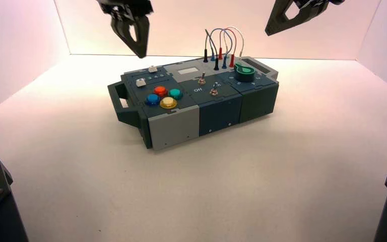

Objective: Move the bottom slider to position 1.

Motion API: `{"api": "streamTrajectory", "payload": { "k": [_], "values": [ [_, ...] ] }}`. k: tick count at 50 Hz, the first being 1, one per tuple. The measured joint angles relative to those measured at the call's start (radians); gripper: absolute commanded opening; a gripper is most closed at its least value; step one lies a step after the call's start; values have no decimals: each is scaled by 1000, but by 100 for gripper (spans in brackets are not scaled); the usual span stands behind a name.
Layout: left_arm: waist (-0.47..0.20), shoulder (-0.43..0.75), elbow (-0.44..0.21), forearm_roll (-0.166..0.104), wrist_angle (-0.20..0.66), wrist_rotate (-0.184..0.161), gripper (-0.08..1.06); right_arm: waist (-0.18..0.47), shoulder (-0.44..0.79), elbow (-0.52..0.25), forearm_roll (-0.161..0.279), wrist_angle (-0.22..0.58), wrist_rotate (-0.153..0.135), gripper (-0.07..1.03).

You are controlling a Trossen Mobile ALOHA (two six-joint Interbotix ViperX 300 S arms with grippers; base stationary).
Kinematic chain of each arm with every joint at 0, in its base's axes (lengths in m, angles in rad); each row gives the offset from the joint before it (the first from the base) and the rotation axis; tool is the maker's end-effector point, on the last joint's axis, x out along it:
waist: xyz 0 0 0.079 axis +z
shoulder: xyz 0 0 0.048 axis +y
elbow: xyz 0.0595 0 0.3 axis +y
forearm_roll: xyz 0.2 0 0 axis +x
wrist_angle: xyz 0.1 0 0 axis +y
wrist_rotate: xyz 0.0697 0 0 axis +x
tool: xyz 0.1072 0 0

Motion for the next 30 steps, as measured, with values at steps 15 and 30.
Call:
{"api": "streamTrajectory", "payload": {
  "k": [15, 30],
  "values": [
    [32, -23, 31, 9, 8, 12, -3, -2, 17, 3, -5, -18, 0, -2],
    [32, 2, 31, 9, -48, 12, -3, 0, 49, 8, -6, -21, 0, -2]
  ]
}}
